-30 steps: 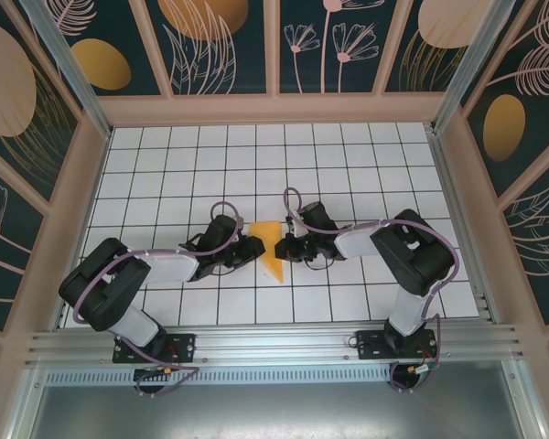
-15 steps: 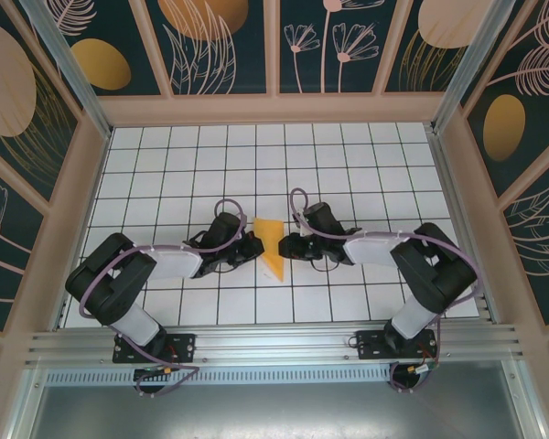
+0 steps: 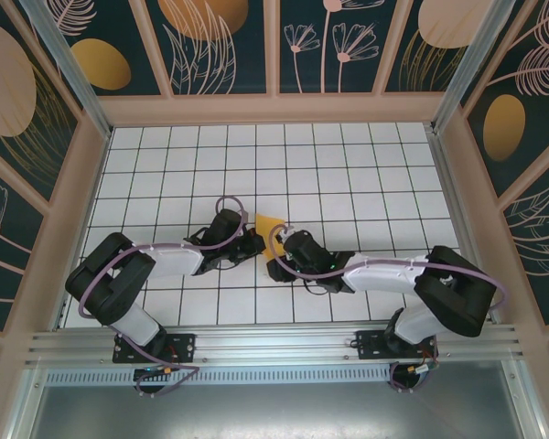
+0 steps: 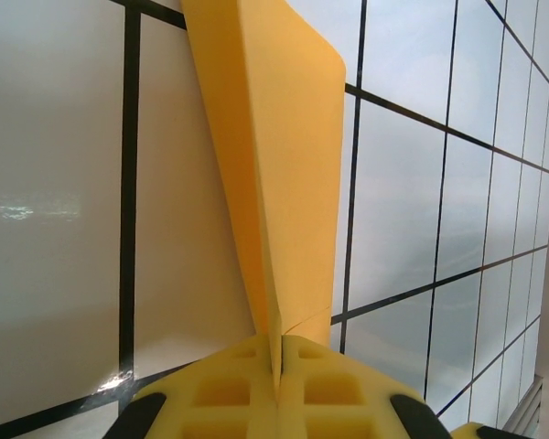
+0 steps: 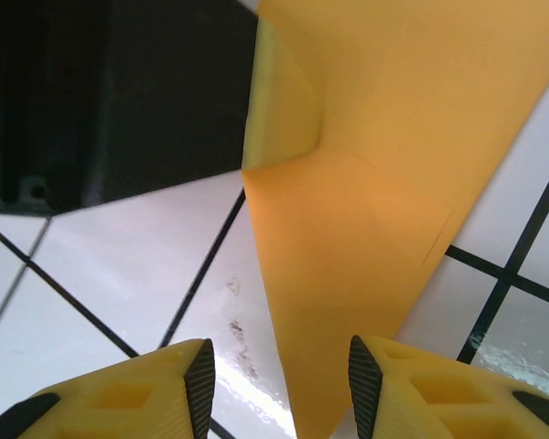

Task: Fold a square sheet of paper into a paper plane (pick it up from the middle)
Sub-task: Fold the wing for the fifth time at the center of the table.

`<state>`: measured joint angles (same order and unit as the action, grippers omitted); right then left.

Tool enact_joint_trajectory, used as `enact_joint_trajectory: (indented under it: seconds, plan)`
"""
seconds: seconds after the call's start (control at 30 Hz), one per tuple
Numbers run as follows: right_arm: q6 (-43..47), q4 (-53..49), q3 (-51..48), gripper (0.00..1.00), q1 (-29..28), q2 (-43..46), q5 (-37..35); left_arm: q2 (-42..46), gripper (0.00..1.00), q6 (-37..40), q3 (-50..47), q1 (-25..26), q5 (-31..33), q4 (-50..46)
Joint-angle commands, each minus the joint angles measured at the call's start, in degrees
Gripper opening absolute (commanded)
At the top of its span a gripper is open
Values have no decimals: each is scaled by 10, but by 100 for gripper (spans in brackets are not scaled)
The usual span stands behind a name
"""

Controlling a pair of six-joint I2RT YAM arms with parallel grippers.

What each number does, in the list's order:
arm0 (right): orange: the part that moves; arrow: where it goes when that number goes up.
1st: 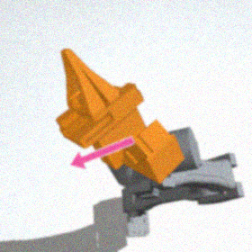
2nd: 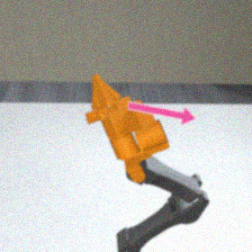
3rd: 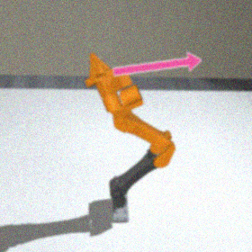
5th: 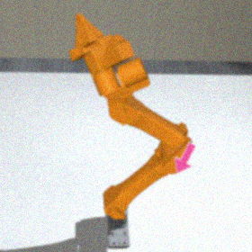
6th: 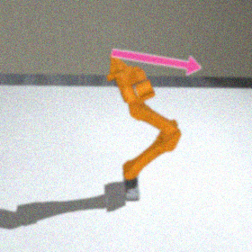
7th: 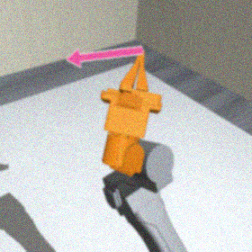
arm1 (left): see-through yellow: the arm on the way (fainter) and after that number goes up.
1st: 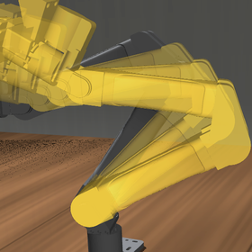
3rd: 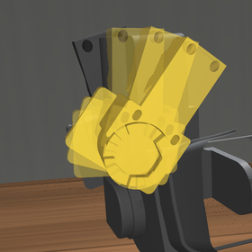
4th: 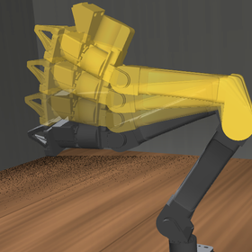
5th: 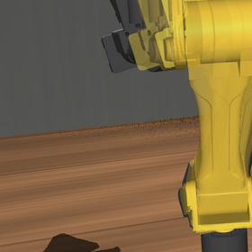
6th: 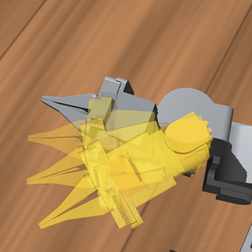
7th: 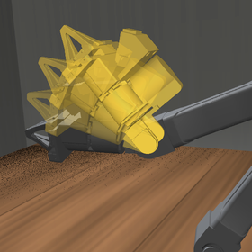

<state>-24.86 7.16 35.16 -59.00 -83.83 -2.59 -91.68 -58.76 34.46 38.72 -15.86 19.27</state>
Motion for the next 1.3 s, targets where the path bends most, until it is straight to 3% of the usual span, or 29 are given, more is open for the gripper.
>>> enact_joint_trajectory:
  seconds: [0.0,0.43,0.87,1.0,1.13,1.27]
  plan:
    - [37,-23,29,46,-24,-30,-82,-11,0,0,13,4,2,-12]
    - [80,-20,70,42,-56,-102,-156,-9,0,1,13,4,-2,-15]
    - [71,-9,53,13,-57,-93,-167,2,3,5,12,4,10,-31]
    - [63,5,38,5,-50,-85,-152,10,14,8,16,4,15,-38]
    - [57,32,13,4,-36,-70,-119,26,37,10,23,4,27,-55]
    - [55,79,-19,5,-15,-51,-65,46,44,10,22,4,48,-60]
